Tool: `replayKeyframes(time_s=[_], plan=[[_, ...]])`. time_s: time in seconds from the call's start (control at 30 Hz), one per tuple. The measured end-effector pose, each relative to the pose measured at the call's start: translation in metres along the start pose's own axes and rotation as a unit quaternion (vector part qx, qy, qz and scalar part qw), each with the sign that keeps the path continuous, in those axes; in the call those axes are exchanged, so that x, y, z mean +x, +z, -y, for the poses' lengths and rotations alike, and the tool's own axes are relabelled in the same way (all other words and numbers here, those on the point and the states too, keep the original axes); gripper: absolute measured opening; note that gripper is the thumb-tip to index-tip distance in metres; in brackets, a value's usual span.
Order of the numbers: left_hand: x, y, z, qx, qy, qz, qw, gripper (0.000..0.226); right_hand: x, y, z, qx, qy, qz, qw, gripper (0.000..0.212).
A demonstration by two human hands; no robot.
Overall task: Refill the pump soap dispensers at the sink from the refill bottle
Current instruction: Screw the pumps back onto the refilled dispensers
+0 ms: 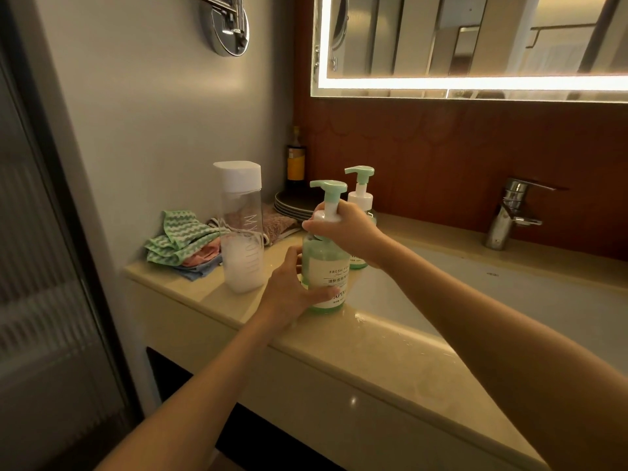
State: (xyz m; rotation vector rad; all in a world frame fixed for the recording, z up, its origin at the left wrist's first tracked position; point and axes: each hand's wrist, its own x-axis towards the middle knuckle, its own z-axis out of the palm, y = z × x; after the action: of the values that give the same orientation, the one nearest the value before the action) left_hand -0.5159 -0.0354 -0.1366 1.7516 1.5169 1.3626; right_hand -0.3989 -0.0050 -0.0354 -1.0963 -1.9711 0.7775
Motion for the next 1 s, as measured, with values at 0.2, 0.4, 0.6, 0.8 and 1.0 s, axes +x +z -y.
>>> replayKeyframes(time_s=[0.2,0.4,0.6,0.8,1.0], plan=[[0.000,-0.001,-0.001,-0.006,0.002,-0.003,1.000,0.073,-0.007,0.010,0.002,-0.078,-0.015,-0.074,0.994,0.044],[0.000,-0.001,0.001,-0.011,0.001,0.005,1.000,0.070,-0.023,-0.003,-0.001,-0.059,-0.025,-0.016,0.998,0.040],[-0.001,-0.002,0.000,-0.003,0.012,0.005,1.000,0.062,-0.017,-0.013,-0.004,-0.093,-0.042,-0.072,0.992,0.032],[0.000,-0.002,-0.002,-0.001,0.013,0.005,1.000,0.064,-0.021,0.000,0.002,-0.011,-0.039,-0.010,0.999,0.028],[0.000,-0.001,-0.001,-0.007,0.018,0.012,1.000,0.063,-0.019,0.000,-0.007,-0.146,-0.059,-0.164,0.974,0.045]])
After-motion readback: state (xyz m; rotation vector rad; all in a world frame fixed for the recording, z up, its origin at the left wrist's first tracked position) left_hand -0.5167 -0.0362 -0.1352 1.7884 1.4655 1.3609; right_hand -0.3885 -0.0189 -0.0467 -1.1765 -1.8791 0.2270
